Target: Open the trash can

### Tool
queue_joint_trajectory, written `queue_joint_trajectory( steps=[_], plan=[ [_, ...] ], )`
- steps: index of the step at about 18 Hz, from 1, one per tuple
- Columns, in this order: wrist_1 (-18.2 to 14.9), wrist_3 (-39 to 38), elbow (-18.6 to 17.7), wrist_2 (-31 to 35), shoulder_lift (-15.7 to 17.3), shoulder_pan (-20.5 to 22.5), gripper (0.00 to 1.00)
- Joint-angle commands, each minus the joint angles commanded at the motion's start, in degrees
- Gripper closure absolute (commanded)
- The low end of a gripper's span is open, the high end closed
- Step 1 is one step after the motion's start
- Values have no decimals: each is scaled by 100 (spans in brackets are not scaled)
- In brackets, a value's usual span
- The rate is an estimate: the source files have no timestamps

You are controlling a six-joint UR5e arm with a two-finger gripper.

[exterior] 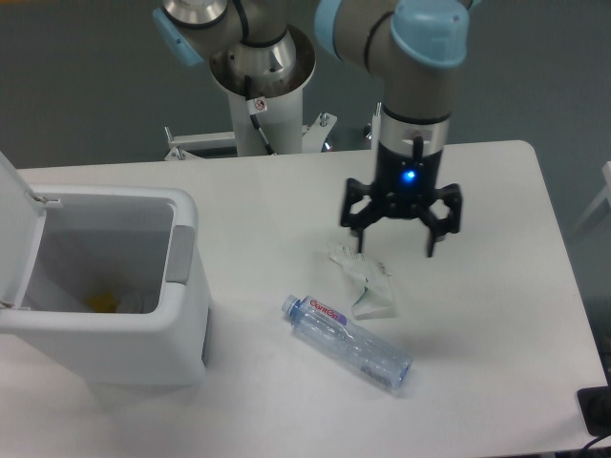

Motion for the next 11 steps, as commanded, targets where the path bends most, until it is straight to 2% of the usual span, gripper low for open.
queue_joint_trajectory(
  steps=[4,8,11],
  plan=[
    [9,443,351,315,-562,169,0],
    [-17,478,334,413,-687,134,0],
    [-35,968,299,650,-669,116,0]
  ],
)
